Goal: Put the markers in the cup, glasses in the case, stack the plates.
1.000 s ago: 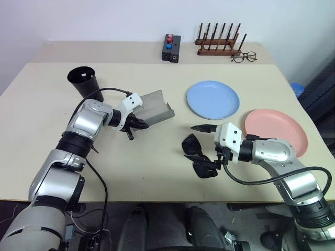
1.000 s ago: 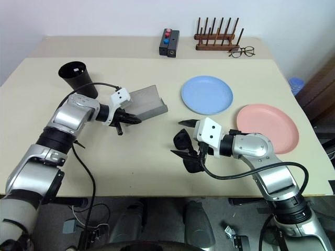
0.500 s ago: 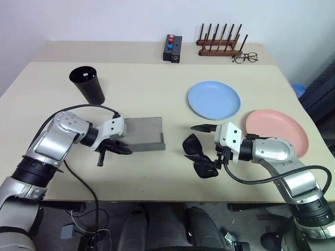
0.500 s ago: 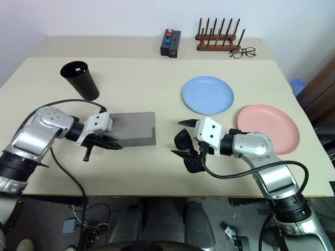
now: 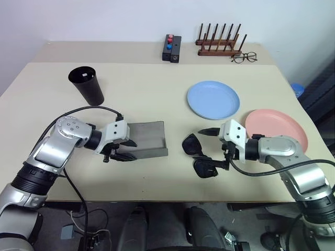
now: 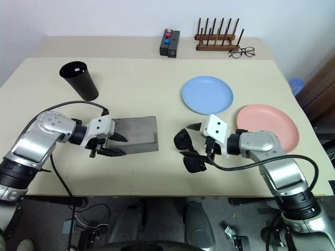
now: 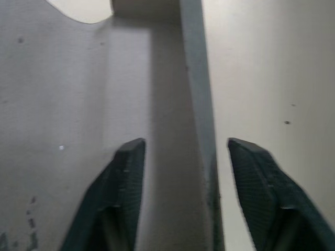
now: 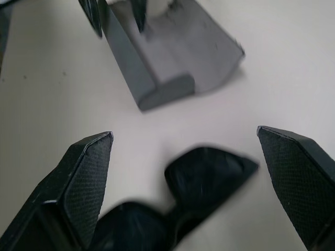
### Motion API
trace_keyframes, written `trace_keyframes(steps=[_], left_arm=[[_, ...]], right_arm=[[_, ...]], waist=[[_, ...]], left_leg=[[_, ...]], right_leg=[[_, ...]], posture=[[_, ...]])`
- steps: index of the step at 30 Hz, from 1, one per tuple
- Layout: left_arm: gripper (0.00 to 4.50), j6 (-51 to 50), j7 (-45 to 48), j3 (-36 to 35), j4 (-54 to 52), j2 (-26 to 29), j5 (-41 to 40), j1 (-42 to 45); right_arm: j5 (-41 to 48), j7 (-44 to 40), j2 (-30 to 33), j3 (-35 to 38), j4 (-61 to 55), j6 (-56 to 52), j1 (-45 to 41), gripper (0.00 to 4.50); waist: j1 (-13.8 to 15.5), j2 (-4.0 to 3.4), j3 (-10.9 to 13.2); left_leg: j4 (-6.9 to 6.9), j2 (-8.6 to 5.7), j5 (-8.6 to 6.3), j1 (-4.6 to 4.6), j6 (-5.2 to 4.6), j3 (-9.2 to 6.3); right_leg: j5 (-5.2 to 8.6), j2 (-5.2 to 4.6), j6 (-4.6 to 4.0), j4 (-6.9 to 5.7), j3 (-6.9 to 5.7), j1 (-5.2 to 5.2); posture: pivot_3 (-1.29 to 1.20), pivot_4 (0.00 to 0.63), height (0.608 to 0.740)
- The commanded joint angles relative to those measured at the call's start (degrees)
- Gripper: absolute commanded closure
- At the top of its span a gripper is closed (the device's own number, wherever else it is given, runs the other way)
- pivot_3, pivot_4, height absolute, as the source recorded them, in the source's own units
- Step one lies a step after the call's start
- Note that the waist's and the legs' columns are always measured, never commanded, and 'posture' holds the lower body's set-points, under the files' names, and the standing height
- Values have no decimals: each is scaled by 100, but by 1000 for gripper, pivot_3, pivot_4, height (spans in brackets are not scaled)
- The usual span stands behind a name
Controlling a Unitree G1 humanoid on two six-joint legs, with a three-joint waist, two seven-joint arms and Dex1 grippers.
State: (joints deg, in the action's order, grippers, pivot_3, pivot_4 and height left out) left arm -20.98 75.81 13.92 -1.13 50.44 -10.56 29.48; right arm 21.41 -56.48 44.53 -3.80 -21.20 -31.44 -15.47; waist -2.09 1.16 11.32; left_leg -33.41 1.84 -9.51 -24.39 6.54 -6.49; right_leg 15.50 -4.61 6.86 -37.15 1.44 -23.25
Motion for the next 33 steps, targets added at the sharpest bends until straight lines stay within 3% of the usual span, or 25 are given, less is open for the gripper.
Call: trace_keyframes(steps=[1, 7, 12, 24, 33], left_arm=[[2081, 85, -324, -633, -111, 77, -161, -165], [2081, -718, -425, -1917, -1220, 296, -1197, -1517], [2081, -834, -525, -2478, -2253, 415, -1537, -2728], [2081, -1002, -1150, -2632, -2910, 362, -1646, -3458], [2081, -1298, -1630, -2371, -3208, 147, -1891, -3318]], right_arm=[[383, 121, 31, 213, -293, -577, 120, 0], [776, 587, -126, 318, -272, -1622, 121, 0], [860, 808, -213, 233, -6, -2077, -115, 0], [651, 1614, -356, -146, -111, -3042, -597, 0], [323, 1962, -36, -303, -336, -3204, -594, 0]], waist=[[-5, 0, 0], [-48, -2, 1], [-6, -2, 1], [4, -3, 0], [9, -3, 0]], left_leg=[[0, 0, 0, 0, 0, 0], [2, 2, -3, 1, -5, 1], [-1, 1, -4, 1, -4, 4], [-13, 1, -6, -4, -7, 5], [-14, 1, -6, -5, -8, 7]], right_leg=[[0, 0, 0, 0, 0, 0], [1, -1, -1, 0, 1, -3], [10, -6, -22, 7, 1, 1], [9, -6, -27, 7, 1, -2], [9, -6, -28, 9, 1, -3]], posture=[[0, 150, 740], [0, 150, 740], [0, 150, 740], [0, 150, 740], [0, 150, 740]])
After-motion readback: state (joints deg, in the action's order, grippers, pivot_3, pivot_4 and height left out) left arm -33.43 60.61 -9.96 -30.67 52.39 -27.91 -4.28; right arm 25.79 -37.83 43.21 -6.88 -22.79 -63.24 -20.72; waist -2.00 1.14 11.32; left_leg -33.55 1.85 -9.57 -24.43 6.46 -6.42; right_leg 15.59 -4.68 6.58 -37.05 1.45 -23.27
